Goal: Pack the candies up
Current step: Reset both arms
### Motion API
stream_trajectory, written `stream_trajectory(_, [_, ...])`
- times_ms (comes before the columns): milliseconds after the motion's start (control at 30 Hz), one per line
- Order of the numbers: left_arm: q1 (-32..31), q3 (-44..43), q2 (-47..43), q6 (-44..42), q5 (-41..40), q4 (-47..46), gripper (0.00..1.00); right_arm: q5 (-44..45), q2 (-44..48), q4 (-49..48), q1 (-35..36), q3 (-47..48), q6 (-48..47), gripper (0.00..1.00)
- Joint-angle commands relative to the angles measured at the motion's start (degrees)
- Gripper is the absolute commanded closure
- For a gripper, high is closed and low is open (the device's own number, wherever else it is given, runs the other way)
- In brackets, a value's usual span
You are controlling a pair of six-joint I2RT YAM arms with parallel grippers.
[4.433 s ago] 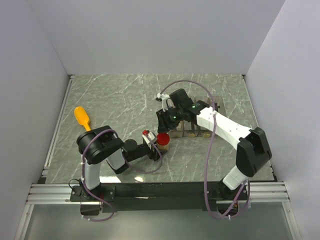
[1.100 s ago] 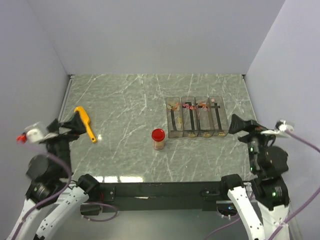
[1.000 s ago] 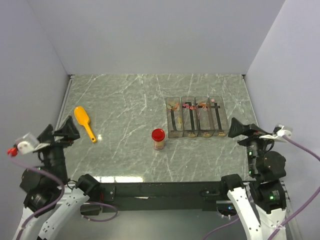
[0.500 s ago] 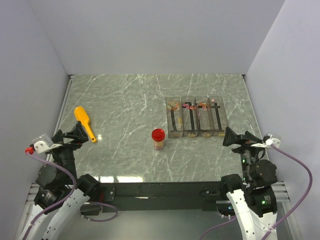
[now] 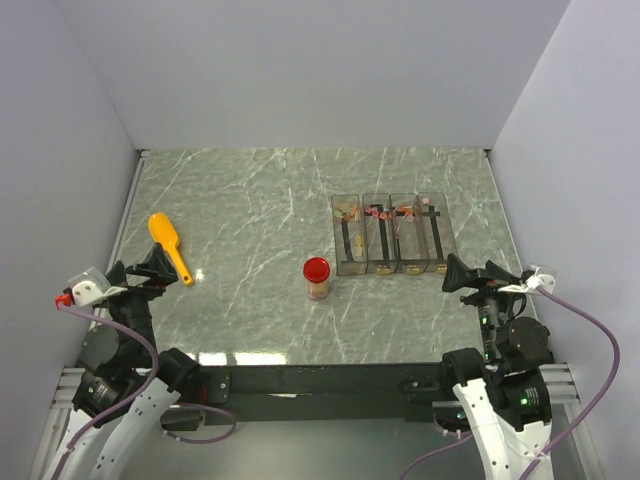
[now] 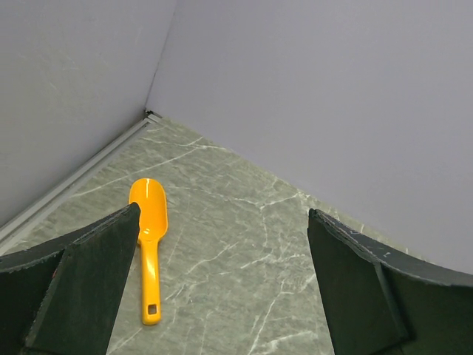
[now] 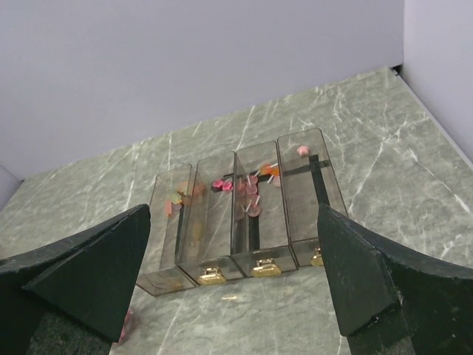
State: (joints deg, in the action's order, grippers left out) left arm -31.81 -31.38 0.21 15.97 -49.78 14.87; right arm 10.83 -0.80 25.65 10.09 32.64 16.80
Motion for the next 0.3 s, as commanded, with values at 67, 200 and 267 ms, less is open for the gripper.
stream_trajectory(67, [1.75, 0.35, -4.78, -0.58, 2.23, -1.86, 0.01, -0.81, 2.03, -2.62, -0.07, -0.56, -0.98, 0.00])
stream_trajectory(200, [3.07, 0.53, -4.25, -0.50, 3.64, -2.22, 0.01, -1.25, 2.20, -2.80, 0.11, -0.74, -0.98, 0.00])
stream_trajectory(267, [3.42, 0.53, -3.64, -0.32, 3.90, -2.04, 0.00, -1.43, 2.20, -2.97, 0.11, -0.74, -1.06, 0.00])
